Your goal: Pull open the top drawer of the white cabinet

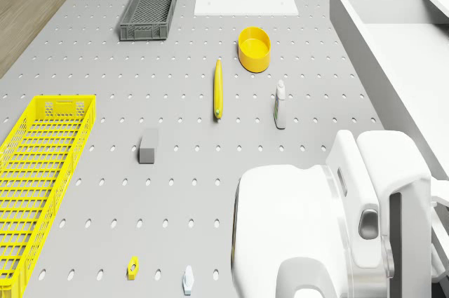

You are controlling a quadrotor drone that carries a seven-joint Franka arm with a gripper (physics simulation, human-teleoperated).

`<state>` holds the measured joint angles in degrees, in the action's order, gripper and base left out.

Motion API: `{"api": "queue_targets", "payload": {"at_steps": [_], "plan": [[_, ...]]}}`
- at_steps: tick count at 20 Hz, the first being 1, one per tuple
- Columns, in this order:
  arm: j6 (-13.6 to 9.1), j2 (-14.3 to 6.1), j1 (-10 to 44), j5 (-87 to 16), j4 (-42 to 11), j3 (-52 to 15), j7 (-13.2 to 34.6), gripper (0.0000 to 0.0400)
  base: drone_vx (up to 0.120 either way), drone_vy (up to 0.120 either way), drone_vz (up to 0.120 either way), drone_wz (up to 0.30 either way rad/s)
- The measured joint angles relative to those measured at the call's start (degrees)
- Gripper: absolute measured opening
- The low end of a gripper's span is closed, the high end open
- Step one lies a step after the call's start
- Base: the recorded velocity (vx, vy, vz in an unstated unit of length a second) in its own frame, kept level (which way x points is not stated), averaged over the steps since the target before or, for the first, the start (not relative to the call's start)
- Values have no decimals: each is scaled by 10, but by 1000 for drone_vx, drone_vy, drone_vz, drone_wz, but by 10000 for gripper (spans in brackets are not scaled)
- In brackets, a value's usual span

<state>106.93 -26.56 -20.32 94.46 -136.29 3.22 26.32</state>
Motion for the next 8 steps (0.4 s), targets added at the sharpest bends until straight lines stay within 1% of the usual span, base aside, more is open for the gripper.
{"api": "queue_targets", "payload": {"at_steps": [4, 8], "plan": [[0, 3, -1, 3, -3, 1, -17, 305, 0, 0, 0, 0], [-1, 4, -2, 4, -4, 2, -25, 306, 0, 0, 0, 0]]}}
